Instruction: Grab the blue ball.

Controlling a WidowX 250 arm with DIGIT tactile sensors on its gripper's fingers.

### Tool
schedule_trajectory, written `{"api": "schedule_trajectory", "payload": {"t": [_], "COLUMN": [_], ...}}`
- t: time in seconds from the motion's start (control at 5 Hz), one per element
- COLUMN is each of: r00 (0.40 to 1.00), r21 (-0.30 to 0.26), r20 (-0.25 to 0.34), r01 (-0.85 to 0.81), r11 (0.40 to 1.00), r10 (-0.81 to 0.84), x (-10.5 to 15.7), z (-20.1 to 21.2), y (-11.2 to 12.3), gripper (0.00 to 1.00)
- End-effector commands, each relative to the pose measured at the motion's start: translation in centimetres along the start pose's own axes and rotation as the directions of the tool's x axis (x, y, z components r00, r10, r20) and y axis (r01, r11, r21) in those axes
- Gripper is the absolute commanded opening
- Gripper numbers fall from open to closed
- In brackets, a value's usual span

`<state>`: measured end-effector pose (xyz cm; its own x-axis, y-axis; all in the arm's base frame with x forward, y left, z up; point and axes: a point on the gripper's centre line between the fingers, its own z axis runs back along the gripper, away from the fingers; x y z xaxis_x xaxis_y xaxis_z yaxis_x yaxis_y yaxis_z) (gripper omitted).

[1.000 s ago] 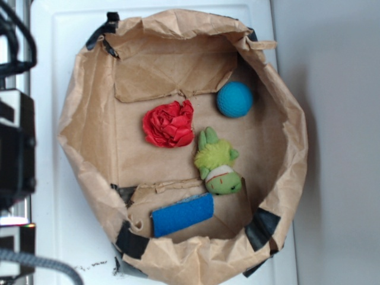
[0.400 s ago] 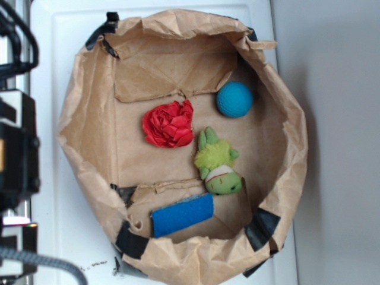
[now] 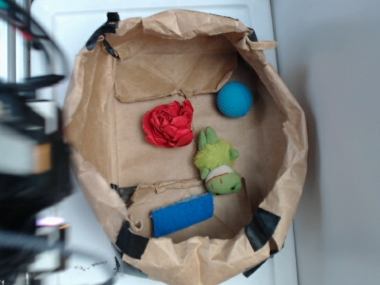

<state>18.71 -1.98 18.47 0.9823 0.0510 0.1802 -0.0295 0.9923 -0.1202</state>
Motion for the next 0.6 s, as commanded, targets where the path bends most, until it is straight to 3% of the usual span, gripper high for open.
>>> {"api": "schedule_trajectory", "payload": {"t": [0.0,0.2,0.4], "r00": [0.992,0.979,0.983], "r21": [-0.015,0.051,0.045], "r20": [0.108,0.184,0.149], "r01": [-0.067,-0.097,-0.118], "r11": [0.998,0.994,0.992], "r10": [0.068,0.086,0.11], "x": [7.1,9.0,9.3], "z": [-4.7,-7.5,-7.8], "y": [2.6,3.8,4.7], "gripper": [1.0,1.0,1.0]}}
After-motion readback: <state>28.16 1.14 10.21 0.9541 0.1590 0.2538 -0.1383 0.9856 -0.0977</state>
